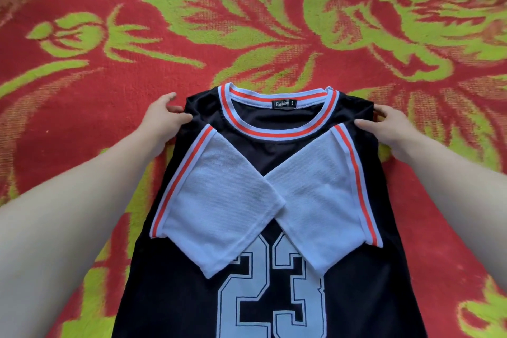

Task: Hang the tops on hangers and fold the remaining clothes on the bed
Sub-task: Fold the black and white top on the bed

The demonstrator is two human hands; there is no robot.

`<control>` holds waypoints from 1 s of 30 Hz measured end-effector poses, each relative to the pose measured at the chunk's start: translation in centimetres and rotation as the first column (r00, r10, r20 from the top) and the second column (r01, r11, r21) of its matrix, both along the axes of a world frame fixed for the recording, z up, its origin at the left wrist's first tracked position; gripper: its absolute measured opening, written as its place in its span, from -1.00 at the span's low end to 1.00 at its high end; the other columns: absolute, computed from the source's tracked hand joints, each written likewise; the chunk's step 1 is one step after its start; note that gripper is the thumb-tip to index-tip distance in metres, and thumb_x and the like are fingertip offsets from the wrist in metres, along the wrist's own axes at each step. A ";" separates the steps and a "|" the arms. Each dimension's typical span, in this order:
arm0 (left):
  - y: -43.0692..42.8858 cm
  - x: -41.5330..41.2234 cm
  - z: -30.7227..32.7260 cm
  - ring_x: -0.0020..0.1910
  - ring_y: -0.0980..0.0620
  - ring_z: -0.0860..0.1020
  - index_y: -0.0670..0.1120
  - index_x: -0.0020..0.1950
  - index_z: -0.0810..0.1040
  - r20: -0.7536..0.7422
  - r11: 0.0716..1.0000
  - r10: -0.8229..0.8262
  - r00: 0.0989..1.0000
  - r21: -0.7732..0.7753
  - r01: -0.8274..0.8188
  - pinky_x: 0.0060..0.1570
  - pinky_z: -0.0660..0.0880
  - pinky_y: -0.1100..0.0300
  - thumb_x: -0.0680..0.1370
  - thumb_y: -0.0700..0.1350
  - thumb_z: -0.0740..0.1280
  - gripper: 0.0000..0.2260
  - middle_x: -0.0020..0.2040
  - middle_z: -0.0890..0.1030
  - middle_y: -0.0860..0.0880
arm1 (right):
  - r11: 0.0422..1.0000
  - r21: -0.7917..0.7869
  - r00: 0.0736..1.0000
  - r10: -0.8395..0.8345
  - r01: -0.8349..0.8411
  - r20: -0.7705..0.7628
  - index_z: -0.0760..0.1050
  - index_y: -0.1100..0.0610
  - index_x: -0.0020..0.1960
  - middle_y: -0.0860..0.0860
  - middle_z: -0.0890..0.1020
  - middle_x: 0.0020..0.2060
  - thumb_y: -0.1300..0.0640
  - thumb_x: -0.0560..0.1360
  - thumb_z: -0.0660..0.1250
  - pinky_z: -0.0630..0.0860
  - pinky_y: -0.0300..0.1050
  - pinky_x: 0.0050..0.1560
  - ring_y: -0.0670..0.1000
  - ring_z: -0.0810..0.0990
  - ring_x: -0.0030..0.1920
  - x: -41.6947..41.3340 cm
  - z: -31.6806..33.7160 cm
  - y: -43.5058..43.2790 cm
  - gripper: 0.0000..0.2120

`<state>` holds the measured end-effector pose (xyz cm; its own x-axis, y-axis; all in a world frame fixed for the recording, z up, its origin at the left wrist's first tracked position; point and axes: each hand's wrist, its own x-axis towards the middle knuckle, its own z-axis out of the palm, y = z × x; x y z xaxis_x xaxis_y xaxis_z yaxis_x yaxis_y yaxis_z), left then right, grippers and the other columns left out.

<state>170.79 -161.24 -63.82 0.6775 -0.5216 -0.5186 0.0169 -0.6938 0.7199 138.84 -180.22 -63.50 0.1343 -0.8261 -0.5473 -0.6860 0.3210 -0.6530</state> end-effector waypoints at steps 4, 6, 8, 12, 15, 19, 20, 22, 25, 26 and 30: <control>-1.4 -0.6 0.1 -0.08 -0.01 0.54 -0.17 0.35 0.42 -0.068 0.986 0.163 0.984 -0.015 -0.165 -0.24 0.41 0.28 0.51 -0.26 0.35 -0.60 0.16 0.55 -0.19 | 0.999 -0.004 0.999 -0.042 0.042 0.019 0.44 0.20 0.21 0.09 0.52 0.03 0.22 0.52 0.33 0.41 -0.12 -0.17 0.02 0.49 -0.03 0.3 -0.9 0.1 -0.73; -2.0 -0.9 0.3 -0.37 0.10 0.50 -0.18 0.13 0.53 -0.093 0.977 0.208 0.974 -0.029 -0.212 -0.47 0.41 0.39 0.51 -0.30 0.35 -0.79 -0.06 0.59 -0.12 | 0.997 -0.023 0.996 -0.077 0.078 0.049 0.41 0.14 0.07 0.09 0.52 -0.03 0.22 0.53 0.31 0.41 -0.18 -0.29 0.04 0.51 -0.10 0.4 -1.3 0.0 -0.87; -1.8 -0.6 0.4 -0.49 0.13 0.49 -0.11 -0.12 0.55 -0.120 0.967 0.236 0.964 -0.069 -0.246 -0.59 0.39 0.39 0.50 -0.31 0.35 -0.89 -0.29 0.58 -0.05 | 0.992 -0.017 0.987 -0.123 0.126 0.102 0.36 0.14 0.04 0.04 0.50 -0.13 0.22 0.55 0.27 0.39 -0.22 -0.31 -0.03 0.49 -0.21 0.2 -1.5 -0.3 -0.89; -0.3 0.1 0.7 -0.36 0.10 0.52 -0.02 -0.24 0.52 -0.105 0.969 0.195 0.975 -0.136 -0.208 -0.52 0.40 0.37 0.49 -0.28 0.36 -0.81 -0.27 0.56 -0.01 | 0.987 0.036 0.970 -0.162 0.158 0.179 0.37 0.13 -0.06 -0.04 0.48 -0.23 0.22 0.57 0.24 0.39 -0.22 -0.29 -0.08 0.45 -0.25 -0.4 -1.4 -0.3 -0.94; 0.7 0.4 1.7 -0.30 0.11 0.55 -0.01 -0.24 0.54 -0.114 0.971 0.143 0.983 -0.177 -0.161 -0.38 0.43 0.31 0.48 -0.26 0.38 -0.83 -0.28 0.60 0.03 | 0.975 0.135 0.943 -0.205 0.175 0.261 0.35 0.06 -0.20 -0.03 0.50 -0.24 0.20 0.56 0.26 0.39 -0.20 -0.27 -0.07 0.47 -0.25 -0.7 -0.8 0.2 -0.81; 2.1 0.1 3.5 -0.26 0.07 0.56 -0.03 -0.26 0.53 -0.135 0.972 0.083 0.987 -0.206 -0.110 -0.20 0.43 0.22 0.47 -0.28 0.38 -0.82 -0.41 0.63 0.12 | 0.952 0.231 0.899 -0.273 0.201 0.343 0.36 0.01 -0.25 -0.08 0.53 -0.23 0.24 0.52 0.28 0.30 -0.15 -0.07 -0.09 0.48 -0.16 -1.8 1.1 0.5 -0.77; 2.7 -0.1 4.2 -0.25 0.05 0.55 -0.03 -0.26 0.53 -0.138 0.972 0.068 0.988 -0.214 -0.097 -0.17 0.42 0.19 0.47 -0.28 0.38 -0.82 -0.40 0.63 0.11 | 0.947 0.237 0.885 -0.292 0.216 0.363 0.35 0.01 -0.26 -0.10 0.53 -0.23 0.26 0.51 0.28 0.28 -0.13 -0.02 -0.11 0.48 -0.15 -2.3 1.8 0.6 -0.76; 3.8 -0.6 5.7 -0.22 0.03 0.54 -0.03 -0.26 0.53 -0.132 0.969 0.046 0.990 -0.234 -0.076 -0.11 0.38 0.13 0.47 -0.30 0.36 -0.81 -0.36 0.63 0.10 | 0.942 0.248 0.855 -0.314 0.226 0.413 0.33 0.01 -0.27 -0.13 0.52 -0.25 0.30 0.50 0.25 0.26 -0.14 -0.02 -0.14 0.49 -0.17 -3.6 3.2 1.5 -0.73; 5.5 -1.1 7.3 -0.24 0.09 0.51 -0.02 -0.27 0.54 -0.090 0.967 0.002 0.996 -0.253 -0.024 -0.13 0.37 0.20 0.48 -0.35 0.32 -0.75 -0.42 0.61 0.17 | 0.956 0.241 0.844 -0.263 0.165 0.467 0.33 0.00 -0.26 -0.16 0.50 -0.31 0.34 0.49 0.19 0.24 -0.18 -0.13 -0.20 0.46 -0.25 -5.2 5.0 3.2 -0.73; 6.4 -1.5 8.0 -0.26 0.13 0.52 -0.01 -0.31 0.57 -0.074 0.967 -0.024 0.997 -0.256 0.004 -0.14 0.37 0.24 0.48 -0.36 0.31 -0.71 -0.43 0.60 0.18 | 0.964 0.231 0.847 -0.230 0.131 0.479 0.34 0.01 -0.23 -0.14 0.51 -0.28 0.35 0.49 0.17 0.24 -0.18 -0.12 -0.19 0.46 -0.22 -5.9 5.7 4.0 -0.74; 10.3 -3.6 10.6 -0.37 0.21 0.54 0.01 -0.39 0.62 -0.067 0.964 -0.076 0.995 -0.260 0.056 -0.11 0.39 0.26 0.47 -0.38 0.32 -0.65 -0.45 0.60 0.15 | 0.993 0.114 0.903 -0.049 -0.001 0.428 0.37 0.11 -0.26 -0.20 0.52 -0.48 0.45 0.46 0.20 0.29 -0.34 -0.25 -0.24 0.44 -0.37 -9.4 8.1 7.8 -0.73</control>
